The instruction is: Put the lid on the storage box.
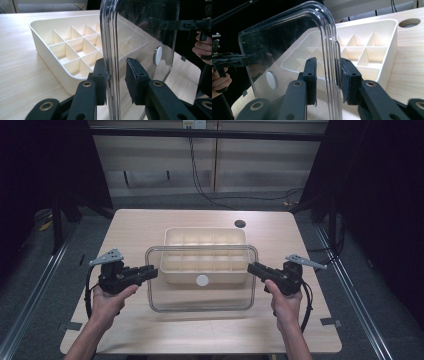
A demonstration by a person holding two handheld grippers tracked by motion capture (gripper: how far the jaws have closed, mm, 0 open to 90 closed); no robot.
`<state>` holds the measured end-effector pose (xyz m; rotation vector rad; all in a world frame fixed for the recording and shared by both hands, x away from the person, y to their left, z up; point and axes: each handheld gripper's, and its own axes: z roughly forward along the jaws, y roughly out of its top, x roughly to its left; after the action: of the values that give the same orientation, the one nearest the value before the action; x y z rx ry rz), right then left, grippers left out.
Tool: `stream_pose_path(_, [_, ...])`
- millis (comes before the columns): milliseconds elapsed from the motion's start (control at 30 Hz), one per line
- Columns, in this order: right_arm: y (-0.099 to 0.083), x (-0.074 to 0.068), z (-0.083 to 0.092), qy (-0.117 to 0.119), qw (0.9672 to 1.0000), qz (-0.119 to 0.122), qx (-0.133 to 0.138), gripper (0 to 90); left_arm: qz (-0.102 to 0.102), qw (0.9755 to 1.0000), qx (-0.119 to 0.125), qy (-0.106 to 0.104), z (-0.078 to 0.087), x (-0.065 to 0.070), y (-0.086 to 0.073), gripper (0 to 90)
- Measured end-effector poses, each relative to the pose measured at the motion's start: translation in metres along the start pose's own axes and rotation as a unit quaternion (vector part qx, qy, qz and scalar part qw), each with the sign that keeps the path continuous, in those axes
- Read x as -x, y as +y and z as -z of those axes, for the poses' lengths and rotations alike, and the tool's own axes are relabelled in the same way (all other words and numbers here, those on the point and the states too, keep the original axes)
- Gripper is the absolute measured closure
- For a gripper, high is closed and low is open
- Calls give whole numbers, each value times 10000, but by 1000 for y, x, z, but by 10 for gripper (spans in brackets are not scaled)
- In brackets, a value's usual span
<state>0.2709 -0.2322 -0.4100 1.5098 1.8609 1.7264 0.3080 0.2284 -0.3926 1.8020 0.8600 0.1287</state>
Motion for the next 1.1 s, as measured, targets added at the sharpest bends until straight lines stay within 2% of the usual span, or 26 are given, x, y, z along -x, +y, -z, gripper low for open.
stream_pose_path(467, [17, 3, -6, 25, 10000, -48, 47, 691, -41, 9999, 28, 88, -2, -2, 17, 705])
stream_pose_path(767, [30, 4, -11, 11, 9999, -49, 109, 691, 14, 9999, 59, 119, -6, -8, 25, 701])
stream_pose_path(1033, [43, 4, -16, 37, 9999, -4, 164, 692, -99, 9997, 84, 182, -5, -11, 42, 699])
stream_pose_path(1100, [46, 4, -17, 37, 9998, 12, 193, 691, -183, 9996, 45, 202, -5, -12, 47, 698])
